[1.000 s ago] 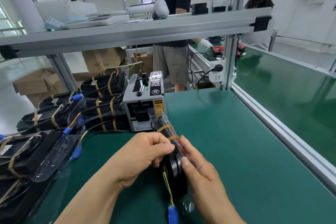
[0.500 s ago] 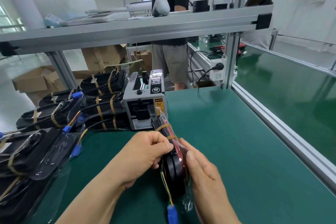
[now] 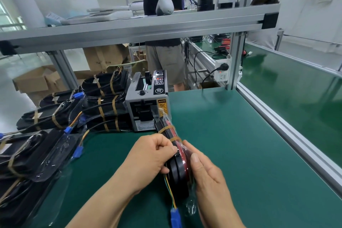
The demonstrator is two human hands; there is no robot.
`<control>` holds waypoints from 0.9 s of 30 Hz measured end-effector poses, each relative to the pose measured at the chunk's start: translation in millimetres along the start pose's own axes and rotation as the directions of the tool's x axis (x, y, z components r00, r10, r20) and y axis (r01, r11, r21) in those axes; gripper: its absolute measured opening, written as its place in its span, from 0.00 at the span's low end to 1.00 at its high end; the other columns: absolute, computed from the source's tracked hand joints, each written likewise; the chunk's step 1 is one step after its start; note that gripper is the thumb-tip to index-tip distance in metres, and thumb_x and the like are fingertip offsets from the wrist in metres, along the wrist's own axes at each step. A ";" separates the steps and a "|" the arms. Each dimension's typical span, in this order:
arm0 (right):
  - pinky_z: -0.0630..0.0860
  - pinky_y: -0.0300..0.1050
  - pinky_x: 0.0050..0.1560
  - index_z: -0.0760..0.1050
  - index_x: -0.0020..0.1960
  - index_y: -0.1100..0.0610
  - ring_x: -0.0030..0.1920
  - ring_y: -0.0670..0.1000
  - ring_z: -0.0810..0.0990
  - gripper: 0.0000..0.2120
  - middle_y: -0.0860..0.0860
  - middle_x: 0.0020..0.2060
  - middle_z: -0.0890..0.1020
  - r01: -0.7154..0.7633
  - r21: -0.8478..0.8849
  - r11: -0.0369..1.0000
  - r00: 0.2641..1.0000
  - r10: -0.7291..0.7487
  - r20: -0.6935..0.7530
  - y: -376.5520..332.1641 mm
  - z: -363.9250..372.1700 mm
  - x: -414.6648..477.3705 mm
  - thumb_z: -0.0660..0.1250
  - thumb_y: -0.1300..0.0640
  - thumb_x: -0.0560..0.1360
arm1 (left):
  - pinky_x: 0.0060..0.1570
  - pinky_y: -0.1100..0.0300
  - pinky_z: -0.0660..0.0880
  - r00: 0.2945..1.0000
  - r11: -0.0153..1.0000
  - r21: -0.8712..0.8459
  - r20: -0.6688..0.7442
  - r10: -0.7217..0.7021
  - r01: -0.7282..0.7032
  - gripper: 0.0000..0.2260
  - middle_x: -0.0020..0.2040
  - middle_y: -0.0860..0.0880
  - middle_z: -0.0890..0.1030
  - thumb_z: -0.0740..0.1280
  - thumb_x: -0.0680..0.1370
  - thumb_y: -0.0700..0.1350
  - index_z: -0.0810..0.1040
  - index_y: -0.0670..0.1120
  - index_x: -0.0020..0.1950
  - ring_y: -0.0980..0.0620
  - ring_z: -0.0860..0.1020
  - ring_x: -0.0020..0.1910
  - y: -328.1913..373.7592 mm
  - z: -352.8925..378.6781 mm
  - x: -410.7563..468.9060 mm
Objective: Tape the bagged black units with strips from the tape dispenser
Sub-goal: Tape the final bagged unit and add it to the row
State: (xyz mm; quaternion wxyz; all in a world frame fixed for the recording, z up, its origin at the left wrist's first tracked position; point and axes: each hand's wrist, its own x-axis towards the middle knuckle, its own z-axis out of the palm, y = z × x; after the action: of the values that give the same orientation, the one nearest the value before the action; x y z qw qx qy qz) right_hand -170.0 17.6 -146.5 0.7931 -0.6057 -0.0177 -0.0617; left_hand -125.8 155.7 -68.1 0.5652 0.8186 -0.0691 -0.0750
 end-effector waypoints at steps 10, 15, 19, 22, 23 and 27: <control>0.69 0.58 0.71 0.79 0.66 0.50 0.65 0.49 0.79 0.20 0.47 0.60 0.84 0.004 0.022 1.000 1.000 -0.004 -0.015 0.5 -0.5 1.1 0.64 0.44 0.77 | 0.35 0.58 0.77 0.999 0.994 0.105 -0.019 0.025 -0.023 0.09 0.30 0.51 0.77 0.70 0.76 0.45 0.79 0.52 0.36 0.55 0.78 0.26 -3.3 -0.2 2.7; 0.71 0.62 0.69 0.78 0.66 0.50 0.62 0.56 0.81 0.20 0.50 0.56 0.85 -0.005 0.031 1.000 1.000 0.005 -0.014 0.3 -0.7 0.5 0.62 0.47 0.77 | 0.34 0.60 0.76 0.998 0.991 0.127 -0.034 0.047 -0.042 0.09 0.28 0.53 0.76 0.70 0.76 0.46 0.79 0.53 0.36 0.56 0.78 0.26 -3.9 1.4 0.8; 0.70 0.67 0.67 0.79 0.65 0.48 0.55 0.58 0.84 0.18 0.59 0.53 0.85 -0.026 0.047 0.999 0.999 0.028 -0.029 -0.4 -0.7 -0.9 0.62 0.48 0.78 | 0.34 0.59 0.77 0.996 0.988 0.141 -0.058 0.070 -0.061 0.09 0.27 0.54 0.75 0.70 0.76 0.45 0.78 0.54 0.36 0.56 0.77 0.25 -6.1 2.8 1.0; 0.71 0.64 0.65 0.79 0.65 0.47 0.59 0.63 0.81 0.18 0.62 0.53 0.84 -0.029 0.047 0.998 0.999 0.030 -0.015 0.4 -1.5 -1.7 0.62 0.48 0.78 | 0.31 0.62 0.76 0.992 0.987 0.132 -0.084 0.098 -0.087 0.07 0.26 0.55 0.74 0.70 0.75 0.45 0.76 0.53 0.39 0.56 0.76 0.24 -9.0 5.9 -0.9; 0.73 0.62 0.65 0.79 0.66 0.48 0.59 0.62 0.82 0.19 0.62 0.53 0.84 -0.023 0.047 0.999 1.000 0.024 -0.010 0.8 -1.7 -1.7 0.62 0.48 0.77 | 0.31 0.61 0.76 0.990 0.988 0.124 -0.100 0.101 -0.088 0.06 0.27 0.55 0.74 0.70 0.74 0.45 0.75 0.54 0.40 0.56 0.76 0.24 -10.2 7.2 -1.3; 0.72 0.53 0.68 0.77 0.68 0.51 0.61 0.49 0.81 0.21 0.53 0.57 0.85 0.000 0.047 0.999 0.999 -0.002 0.035 0.8 -2.0 -0.9 0.64 0.45 0.77 | 0.36 0.50 0.77 0.982 0.990 0.120 -0.160 0.098 -0.079 0.04 0.27 0.56 0.73 0.68 0.70 0.53 0.75 0.56 0.41 0.57 0.72 0.27 -11.3 11.5 -0.4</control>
State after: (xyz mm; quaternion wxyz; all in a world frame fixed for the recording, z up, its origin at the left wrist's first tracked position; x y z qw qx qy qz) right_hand -170.9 15.9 -147.8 0.8067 -0.5878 -0.0331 -0.0511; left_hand -128.2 149.3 -82.7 0.5244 0.8489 -0.0624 0.0227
